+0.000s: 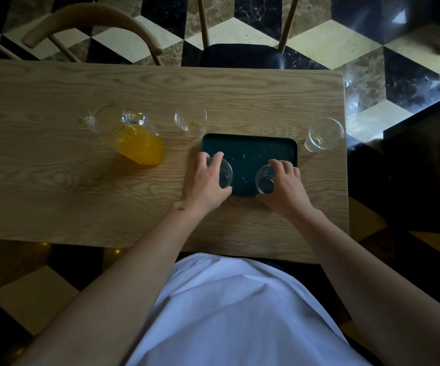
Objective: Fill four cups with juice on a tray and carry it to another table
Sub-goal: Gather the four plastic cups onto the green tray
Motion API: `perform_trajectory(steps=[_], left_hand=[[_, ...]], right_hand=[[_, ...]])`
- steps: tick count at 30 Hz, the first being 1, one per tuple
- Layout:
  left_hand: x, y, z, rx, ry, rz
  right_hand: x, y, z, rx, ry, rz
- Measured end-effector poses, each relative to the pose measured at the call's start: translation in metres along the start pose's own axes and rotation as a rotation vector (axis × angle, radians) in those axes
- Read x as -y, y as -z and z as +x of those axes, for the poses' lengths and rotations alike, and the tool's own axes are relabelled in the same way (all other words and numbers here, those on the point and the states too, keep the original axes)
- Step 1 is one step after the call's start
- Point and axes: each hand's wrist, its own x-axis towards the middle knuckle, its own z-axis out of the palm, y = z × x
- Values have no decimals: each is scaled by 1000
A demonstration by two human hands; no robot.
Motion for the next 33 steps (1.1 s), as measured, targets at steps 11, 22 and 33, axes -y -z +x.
perform_trajectory(steps=[11, 22, 33], left_hand=[[-8, -17, 20, 57, -29, 45], [-12, -1, 33, 23, 27, 45], [22, 63, 155, 79, 297, 149]], right_hand=[[-23, 8, -32, -119, -74, 83], [-37, 24, -19, -123, -112, 142], [-54, 68, 43, -186, -136, -21]])
